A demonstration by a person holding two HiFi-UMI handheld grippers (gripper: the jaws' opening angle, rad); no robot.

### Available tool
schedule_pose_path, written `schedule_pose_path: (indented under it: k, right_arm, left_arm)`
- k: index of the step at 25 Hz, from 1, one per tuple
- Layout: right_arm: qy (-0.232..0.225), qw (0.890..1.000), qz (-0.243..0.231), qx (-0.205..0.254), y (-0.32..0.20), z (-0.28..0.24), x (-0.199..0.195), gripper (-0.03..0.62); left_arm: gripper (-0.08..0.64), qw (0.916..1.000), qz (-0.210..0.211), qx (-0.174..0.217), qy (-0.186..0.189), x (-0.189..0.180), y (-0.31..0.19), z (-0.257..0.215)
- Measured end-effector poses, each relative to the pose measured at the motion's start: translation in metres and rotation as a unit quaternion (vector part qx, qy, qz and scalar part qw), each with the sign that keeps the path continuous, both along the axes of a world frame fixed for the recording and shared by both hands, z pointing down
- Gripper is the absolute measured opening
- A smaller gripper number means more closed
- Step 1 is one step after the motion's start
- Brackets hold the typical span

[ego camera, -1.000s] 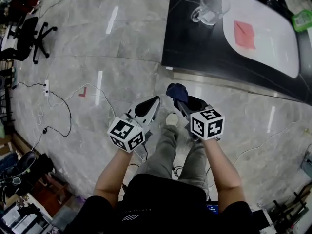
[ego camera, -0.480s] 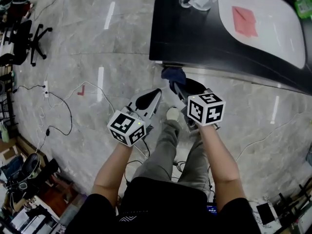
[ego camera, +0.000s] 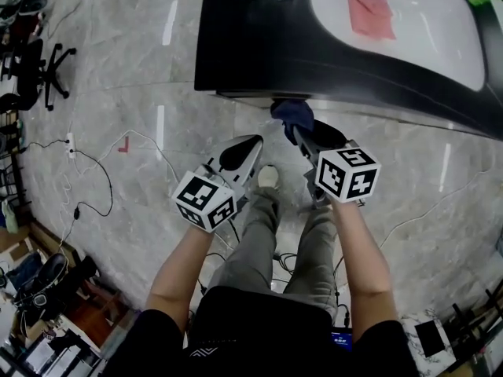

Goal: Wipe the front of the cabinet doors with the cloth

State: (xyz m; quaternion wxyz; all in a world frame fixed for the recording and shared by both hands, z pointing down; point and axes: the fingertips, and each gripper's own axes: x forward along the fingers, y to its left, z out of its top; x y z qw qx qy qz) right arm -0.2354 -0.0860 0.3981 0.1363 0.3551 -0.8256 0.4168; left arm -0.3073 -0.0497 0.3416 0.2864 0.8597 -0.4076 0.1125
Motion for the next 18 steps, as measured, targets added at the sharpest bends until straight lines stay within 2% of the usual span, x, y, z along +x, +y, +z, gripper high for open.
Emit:
schedule_pose_path:
  k: [10, 18]
  right_arm:
    - [0.000, 0.999, 0.054, -0.002, -0.009, 0.004, 0.108, 0.086]
    - [-0.004, 0.995, 0.096, -0.005, -0.009, 0.007, 0.180, 0.086]
  left_arm:
    - [-0.002, 0.9990, 0.045, -0.001, 0.002, 0.095, -0.006, 0.008]
    - [-0.002, 0.9977, 0.066, 0.005, 0.014, 0.163, -0.009, 0.006]
